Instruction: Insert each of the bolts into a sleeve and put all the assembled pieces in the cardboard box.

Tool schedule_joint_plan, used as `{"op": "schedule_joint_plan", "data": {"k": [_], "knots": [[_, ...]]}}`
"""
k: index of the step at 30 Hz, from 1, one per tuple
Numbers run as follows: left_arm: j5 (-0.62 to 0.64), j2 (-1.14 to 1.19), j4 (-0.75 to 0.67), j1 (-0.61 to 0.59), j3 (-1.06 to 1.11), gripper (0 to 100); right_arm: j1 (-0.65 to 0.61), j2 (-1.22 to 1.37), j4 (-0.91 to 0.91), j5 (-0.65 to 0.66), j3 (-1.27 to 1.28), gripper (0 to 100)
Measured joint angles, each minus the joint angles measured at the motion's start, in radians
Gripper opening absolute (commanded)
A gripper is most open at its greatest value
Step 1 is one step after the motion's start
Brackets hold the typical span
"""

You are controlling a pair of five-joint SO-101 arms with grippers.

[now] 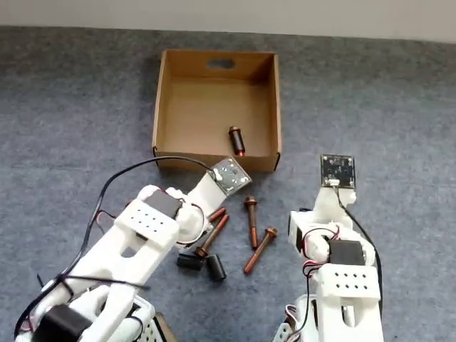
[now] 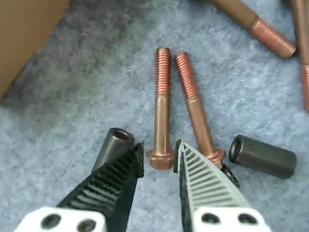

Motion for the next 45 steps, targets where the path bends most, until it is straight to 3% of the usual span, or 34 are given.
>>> {"op": "schedule_joint_plan", "data": {"k": [16,21,32,39,45], "knots": [[-0.006,0.21,-0.08,0.014,-0.044,12,0.0,0.0,0.0,0.0,0.0,0.5],[-0.006,0.249,-0.08,0.018,-0.052,1,0.0,0.0,0.0,0.0,0.0,0.5],[-0.066,0.275,-0.069,0.018,-0.074,1,0.0,0.0,0.0,0.0,0.0,0.5],[-0.12,0.124,0.166,0.015,-0.198,1,0.0,0.0,0.0,0.0,0.017,0.5],[-0.427,-0.005,0.473,-0.066,-0.249,1,0.0,0.0,0.0,0.0,0.017,0.5]]}}
